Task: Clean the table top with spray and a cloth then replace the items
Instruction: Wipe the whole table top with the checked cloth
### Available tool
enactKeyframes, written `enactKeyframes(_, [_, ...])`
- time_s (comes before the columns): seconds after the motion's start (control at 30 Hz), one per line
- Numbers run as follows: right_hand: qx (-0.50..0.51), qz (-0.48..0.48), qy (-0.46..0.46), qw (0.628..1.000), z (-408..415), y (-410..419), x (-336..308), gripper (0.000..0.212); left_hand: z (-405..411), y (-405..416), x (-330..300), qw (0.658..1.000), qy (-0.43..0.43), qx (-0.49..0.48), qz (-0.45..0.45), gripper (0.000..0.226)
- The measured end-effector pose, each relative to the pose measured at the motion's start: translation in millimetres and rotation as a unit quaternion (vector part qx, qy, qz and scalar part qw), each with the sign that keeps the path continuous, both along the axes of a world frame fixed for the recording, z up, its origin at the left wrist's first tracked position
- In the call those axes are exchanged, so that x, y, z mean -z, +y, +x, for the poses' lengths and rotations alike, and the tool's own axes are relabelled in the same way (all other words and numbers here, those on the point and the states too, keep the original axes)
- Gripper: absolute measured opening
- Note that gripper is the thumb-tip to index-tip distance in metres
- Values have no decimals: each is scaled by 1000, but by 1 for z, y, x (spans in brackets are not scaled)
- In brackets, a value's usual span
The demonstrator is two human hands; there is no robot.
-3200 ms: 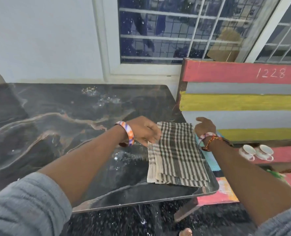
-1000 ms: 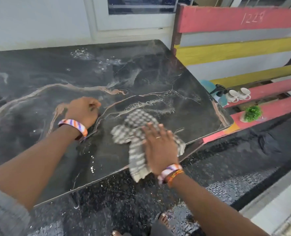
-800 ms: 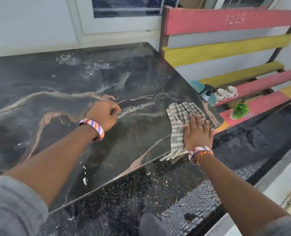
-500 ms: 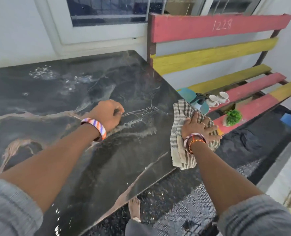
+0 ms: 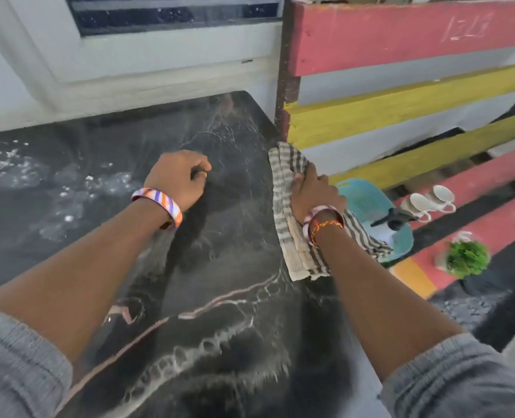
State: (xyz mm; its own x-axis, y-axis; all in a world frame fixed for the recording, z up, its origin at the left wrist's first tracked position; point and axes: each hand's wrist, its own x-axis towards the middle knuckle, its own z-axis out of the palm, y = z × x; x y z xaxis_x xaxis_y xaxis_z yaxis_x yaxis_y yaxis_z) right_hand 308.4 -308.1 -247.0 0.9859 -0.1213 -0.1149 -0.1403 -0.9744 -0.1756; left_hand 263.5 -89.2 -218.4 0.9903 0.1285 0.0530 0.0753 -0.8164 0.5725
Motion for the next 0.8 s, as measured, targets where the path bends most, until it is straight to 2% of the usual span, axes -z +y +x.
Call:
enactKeyframes(0.23, [-60,-2,-6,998,105,92,5,56,36,67,9,995,-23,-97,15,26])
enactKeyframes(0.37, [-102,-42,3,994,126,138,5,58,21,111,7,987,-37,-157,26,27])
enactKeyframes(0.53, [-265,-35,0,964,91,223,2,55,-31,169,-1,975,-20,-203,83,30])
enactKeyframes(0.8, [-430,-19,-17,902,-16,353,4,54,-109,250,-12,962,-38,-259,79,32])
